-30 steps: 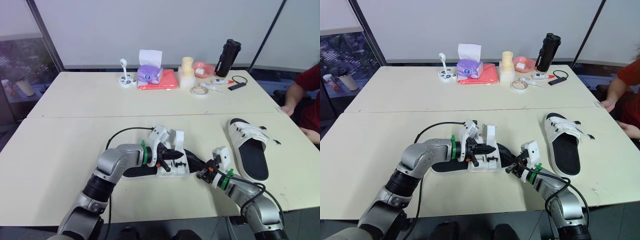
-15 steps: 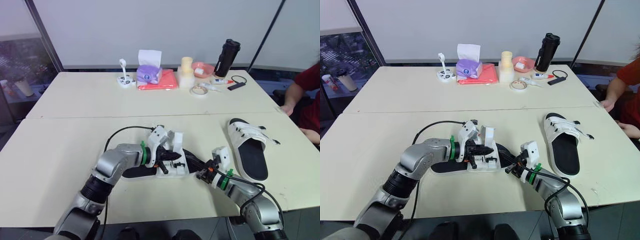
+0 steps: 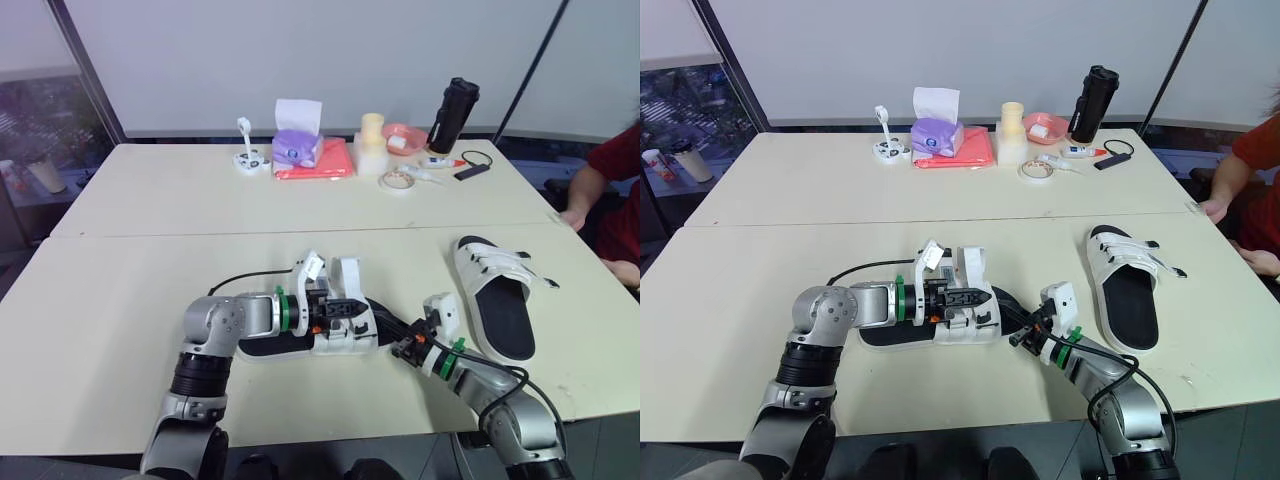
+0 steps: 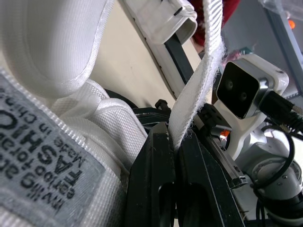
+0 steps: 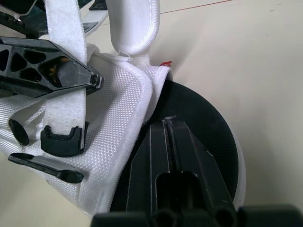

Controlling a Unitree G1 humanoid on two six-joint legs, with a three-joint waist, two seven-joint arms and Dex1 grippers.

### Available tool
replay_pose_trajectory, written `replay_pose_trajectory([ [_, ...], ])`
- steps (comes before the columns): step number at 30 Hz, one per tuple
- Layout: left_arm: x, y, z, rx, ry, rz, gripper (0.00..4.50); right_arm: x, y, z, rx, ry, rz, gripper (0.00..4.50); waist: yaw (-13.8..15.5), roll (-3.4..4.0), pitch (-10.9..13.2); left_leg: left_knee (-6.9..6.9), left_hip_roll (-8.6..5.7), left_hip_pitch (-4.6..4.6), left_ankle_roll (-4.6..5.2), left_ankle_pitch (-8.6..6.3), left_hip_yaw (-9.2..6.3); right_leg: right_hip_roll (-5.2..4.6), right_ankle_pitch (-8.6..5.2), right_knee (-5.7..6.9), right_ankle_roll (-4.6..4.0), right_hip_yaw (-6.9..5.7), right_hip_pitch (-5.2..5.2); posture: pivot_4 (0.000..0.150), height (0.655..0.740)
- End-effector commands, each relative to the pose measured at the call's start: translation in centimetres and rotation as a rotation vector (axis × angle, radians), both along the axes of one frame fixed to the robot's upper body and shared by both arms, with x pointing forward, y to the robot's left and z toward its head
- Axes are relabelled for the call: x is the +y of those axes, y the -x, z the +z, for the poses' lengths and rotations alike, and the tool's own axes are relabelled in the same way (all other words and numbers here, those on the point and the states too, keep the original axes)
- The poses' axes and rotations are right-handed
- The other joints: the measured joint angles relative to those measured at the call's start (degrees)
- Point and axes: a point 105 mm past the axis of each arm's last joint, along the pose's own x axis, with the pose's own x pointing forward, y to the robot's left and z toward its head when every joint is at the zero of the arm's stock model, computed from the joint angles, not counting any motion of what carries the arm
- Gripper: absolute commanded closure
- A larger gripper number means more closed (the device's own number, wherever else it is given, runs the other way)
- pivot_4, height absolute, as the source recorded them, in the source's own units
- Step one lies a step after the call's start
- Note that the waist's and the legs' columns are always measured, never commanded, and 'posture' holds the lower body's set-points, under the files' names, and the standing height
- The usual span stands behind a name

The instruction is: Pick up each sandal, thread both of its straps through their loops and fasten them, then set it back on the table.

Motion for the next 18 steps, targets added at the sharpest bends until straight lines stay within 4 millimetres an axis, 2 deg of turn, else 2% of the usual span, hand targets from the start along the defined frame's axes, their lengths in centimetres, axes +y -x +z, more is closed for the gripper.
replay_pose_trajectory([
  [1, -0.2, -0.2, 0.8, 0.028, 0.051, 0.004, 4.48, 0.8, 2.5, -6.0, 0.254, 0.048, 0.027, 4.50, 0.00, -0.01, 0.00, 0.00, 0.00, 0.00, 0.00, 0.00, 0.00, 0.00, 0.00, 0.00, 0.00, 0.00, 0.00, 0.150, 0.7400],
  [6, -0.3, 0.1, 1.5, 0.039, 0.082, -0.018, 4.48, 1.0, 2.4, -6.1, 0.253, 0.046, 0.028, 4.50, -0.02, -0.01, 0.01, 0.01, -0.01, 0.00, 0.00, 0.00, 0.01, 0.01, 0.00, 0.00, 0.00, 0.00, 0.00, 0.150, 0.7400],
  [11, -0.4, 1.1, 1.4, 0.033, 0.067, -0.062, 4.48, 1.0, 2.2, -6.0, 0.251, 0.046, 0.030, 4.50, -0.15, -0.01, 0.01, 0.00, 0.00, 0.00, -0.02, 0.00, 0.02, 0.01, 0.00, 0.01, 0.00, 0.01, -0.01, 0.150, 0.7400],
  [16, -0.4, 1.4, 1.0, 0.012, 0.037, -0.075, 4.48, 1.0, 2.2, -6.0, 0.250, 0.046, 0.031, 4.50, -0.28, -0.01, 0.01, 0.01, 0.00, 0.00, -0.03, -0.01, 0.01, 0.00, 0.00, 0.01, 0.00, 0.02, -0.02, 0.150, 0.7400],
  [18, -0.3, 1.2, 1.5, 0.004, 0.058, -0.070, 4.48, 1.0, 2.2, -6.0, 0.250, 0.046, 0.031, 4.50, -0.29, -0.01, 0.01, 0.00, 0.01, 0.00, -0.04, -0.02, 0.01, 0.00, 0.00, 0.00, 0.00, 0.02, -0.02, 0.150, 0.7400],
])
